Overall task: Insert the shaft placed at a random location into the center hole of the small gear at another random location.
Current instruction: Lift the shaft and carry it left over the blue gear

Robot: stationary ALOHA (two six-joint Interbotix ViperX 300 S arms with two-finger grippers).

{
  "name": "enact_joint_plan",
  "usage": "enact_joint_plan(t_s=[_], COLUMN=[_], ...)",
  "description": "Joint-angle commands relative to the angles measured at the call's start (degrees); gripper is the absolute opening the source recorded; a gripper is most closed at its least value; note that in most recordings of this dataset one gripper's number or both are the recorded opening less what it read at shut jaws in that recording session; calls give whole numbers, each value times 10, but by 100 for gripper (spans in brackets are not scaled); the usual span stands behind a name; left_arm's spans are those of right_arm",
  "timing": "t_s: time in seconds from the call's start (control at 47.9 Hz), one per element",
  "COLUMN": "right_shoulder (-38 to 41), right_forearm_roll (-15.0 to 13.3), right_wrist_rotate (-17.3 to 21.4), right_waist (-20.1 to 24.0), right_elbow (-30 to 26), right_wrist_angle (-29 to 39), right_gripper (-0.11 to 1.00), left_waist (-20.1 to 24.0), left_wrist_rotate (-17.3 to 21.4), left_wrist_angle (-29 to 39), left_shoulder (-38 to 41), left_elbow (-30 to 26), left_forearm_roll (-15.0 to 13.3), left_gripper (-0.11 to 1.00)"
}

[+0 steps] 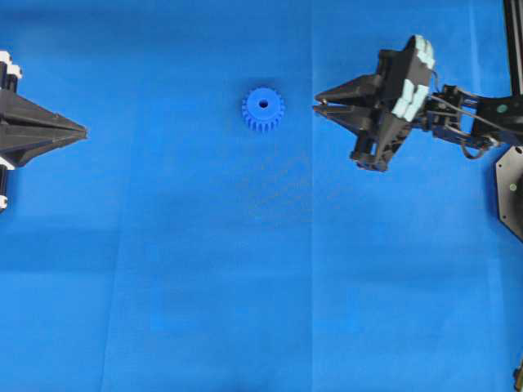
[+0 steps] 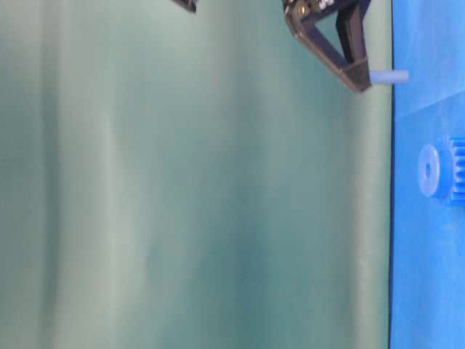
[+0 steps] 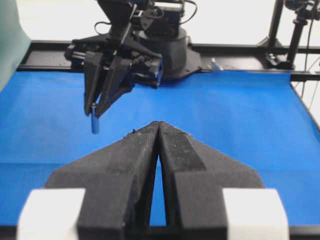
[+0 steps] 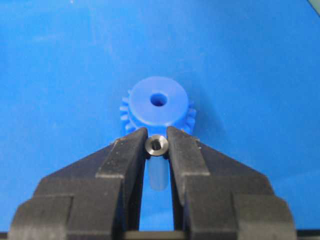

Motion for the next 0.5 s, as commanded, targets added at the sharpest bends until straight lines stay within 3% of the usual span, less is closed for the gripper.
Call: enact_joint_plan(t_s=[0.0, 0.48], right_shoulder=[12, 113], right_forearm_roll=[-1, -2], right_wrist_rotate=[-1, -7], right_waist=[4, 4], right_elbow=[-34, -180], right_wrist_angle=[3, 53], right_gripper=[2, 2], left_waist=[-1, -1], left_wrist_rotate=[0, 0], left_wrist_angle=[-3, -3], left_shoulder=[3, 4], left_elbow=[-6, -4], left_forearm_roll=[1, 1], left_gripper=[0, 0])
